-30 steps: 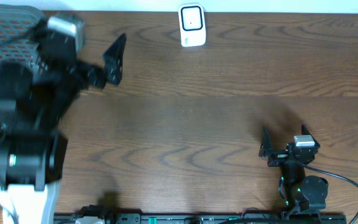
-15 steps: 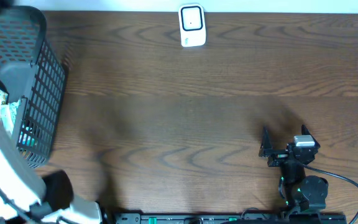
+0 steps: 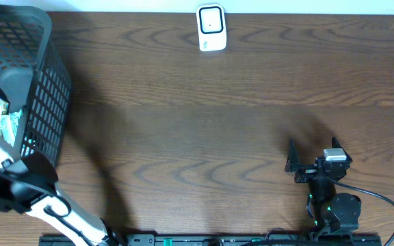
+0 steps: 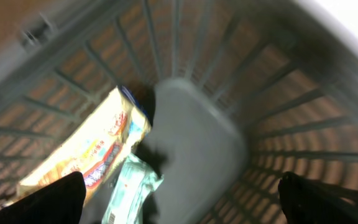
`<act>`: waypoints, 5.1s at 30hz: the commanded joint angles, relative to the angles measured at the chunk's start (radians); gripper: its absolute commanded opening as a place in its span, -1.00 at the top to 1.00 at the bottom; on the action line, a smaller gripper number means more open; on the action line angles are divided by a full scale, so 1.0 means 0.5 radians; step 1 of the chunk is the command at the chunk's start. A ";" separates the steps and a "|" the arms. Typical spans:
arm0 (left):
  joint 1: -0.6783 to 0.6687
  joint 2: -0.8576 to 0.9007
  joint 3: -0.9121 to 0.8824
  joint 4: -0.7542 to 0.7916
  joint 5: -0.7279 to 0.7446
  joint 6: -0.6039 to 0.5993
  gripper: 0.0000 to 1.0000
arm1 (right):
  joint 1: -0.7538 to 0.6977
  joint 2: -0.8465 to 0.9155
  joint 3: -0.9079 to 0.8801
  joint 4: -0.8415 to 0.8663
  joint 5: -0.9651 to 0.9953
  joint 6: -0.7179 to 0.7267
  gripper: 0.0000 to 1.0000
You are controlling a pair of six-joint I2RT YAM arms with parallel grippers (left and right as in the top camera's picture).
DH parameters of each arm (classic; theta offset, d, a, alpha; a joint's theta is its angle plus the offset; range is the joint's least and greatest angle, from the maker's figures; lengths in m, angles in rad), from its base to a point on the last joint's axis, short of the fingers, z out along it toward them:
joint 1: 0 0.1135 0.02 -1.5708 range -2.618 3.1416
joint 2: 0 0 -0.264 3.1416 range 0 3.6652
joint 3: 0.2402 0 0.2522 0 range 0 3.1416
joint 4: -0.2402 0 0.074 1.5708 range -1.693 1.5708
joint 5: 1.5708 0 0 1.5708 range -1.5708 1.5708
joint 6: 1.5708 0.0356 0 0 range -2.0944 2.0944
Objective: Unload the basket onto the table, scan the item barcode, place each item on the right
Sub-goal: 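Lower the left gripper into the basket and grasp the green snack bag, then lift the green bag out and carry it toward the white scanner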
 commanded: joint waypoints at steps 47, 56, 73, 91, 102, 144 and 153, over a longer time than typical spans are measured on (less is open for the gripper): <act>0.204 0.576 -0.803 -0.181 -0.348 -0.229 -1.00 | 0.011 -0.011 -0.003 -0.009 0.003 0.014 -0.98; 0.204 0.578 -0.826 -0.181 -0.198 -0.229 -0.79 | 0.011 -0.011 -0.003 -0.009 0.003 0.014 -0.99; 0.204 0.563 -0.902 -0.096 -0.163 -0.230 0.08 | 0.011 -0.011 -0.003 -0.009 0.003 0.014 -0.99; 0.204 0.080 -0.395 -0.192 0.429 -0.228 0.21 | 0.011 -0.011 -0.003 -0.009 0.003 0.014 -0.99; 0.204 0.085 -0.561 -0.251 0.158 -0.205 -0.63 | 0.011 -0.011 -0.003 -0.009 0.003 0.014 -0.99; 0.129 0.191 -1.572 0.631 0.167 -0.214 0.56 | 0.011 -0.011 -0.003 -0.009 0.003 0.014 -0.98; 0.137 -0.060 -1.404 0.559 0.252 -0.230 0.71 | 0.011 -0.011 -0.003 -0.009 0.003 0.014 -0.99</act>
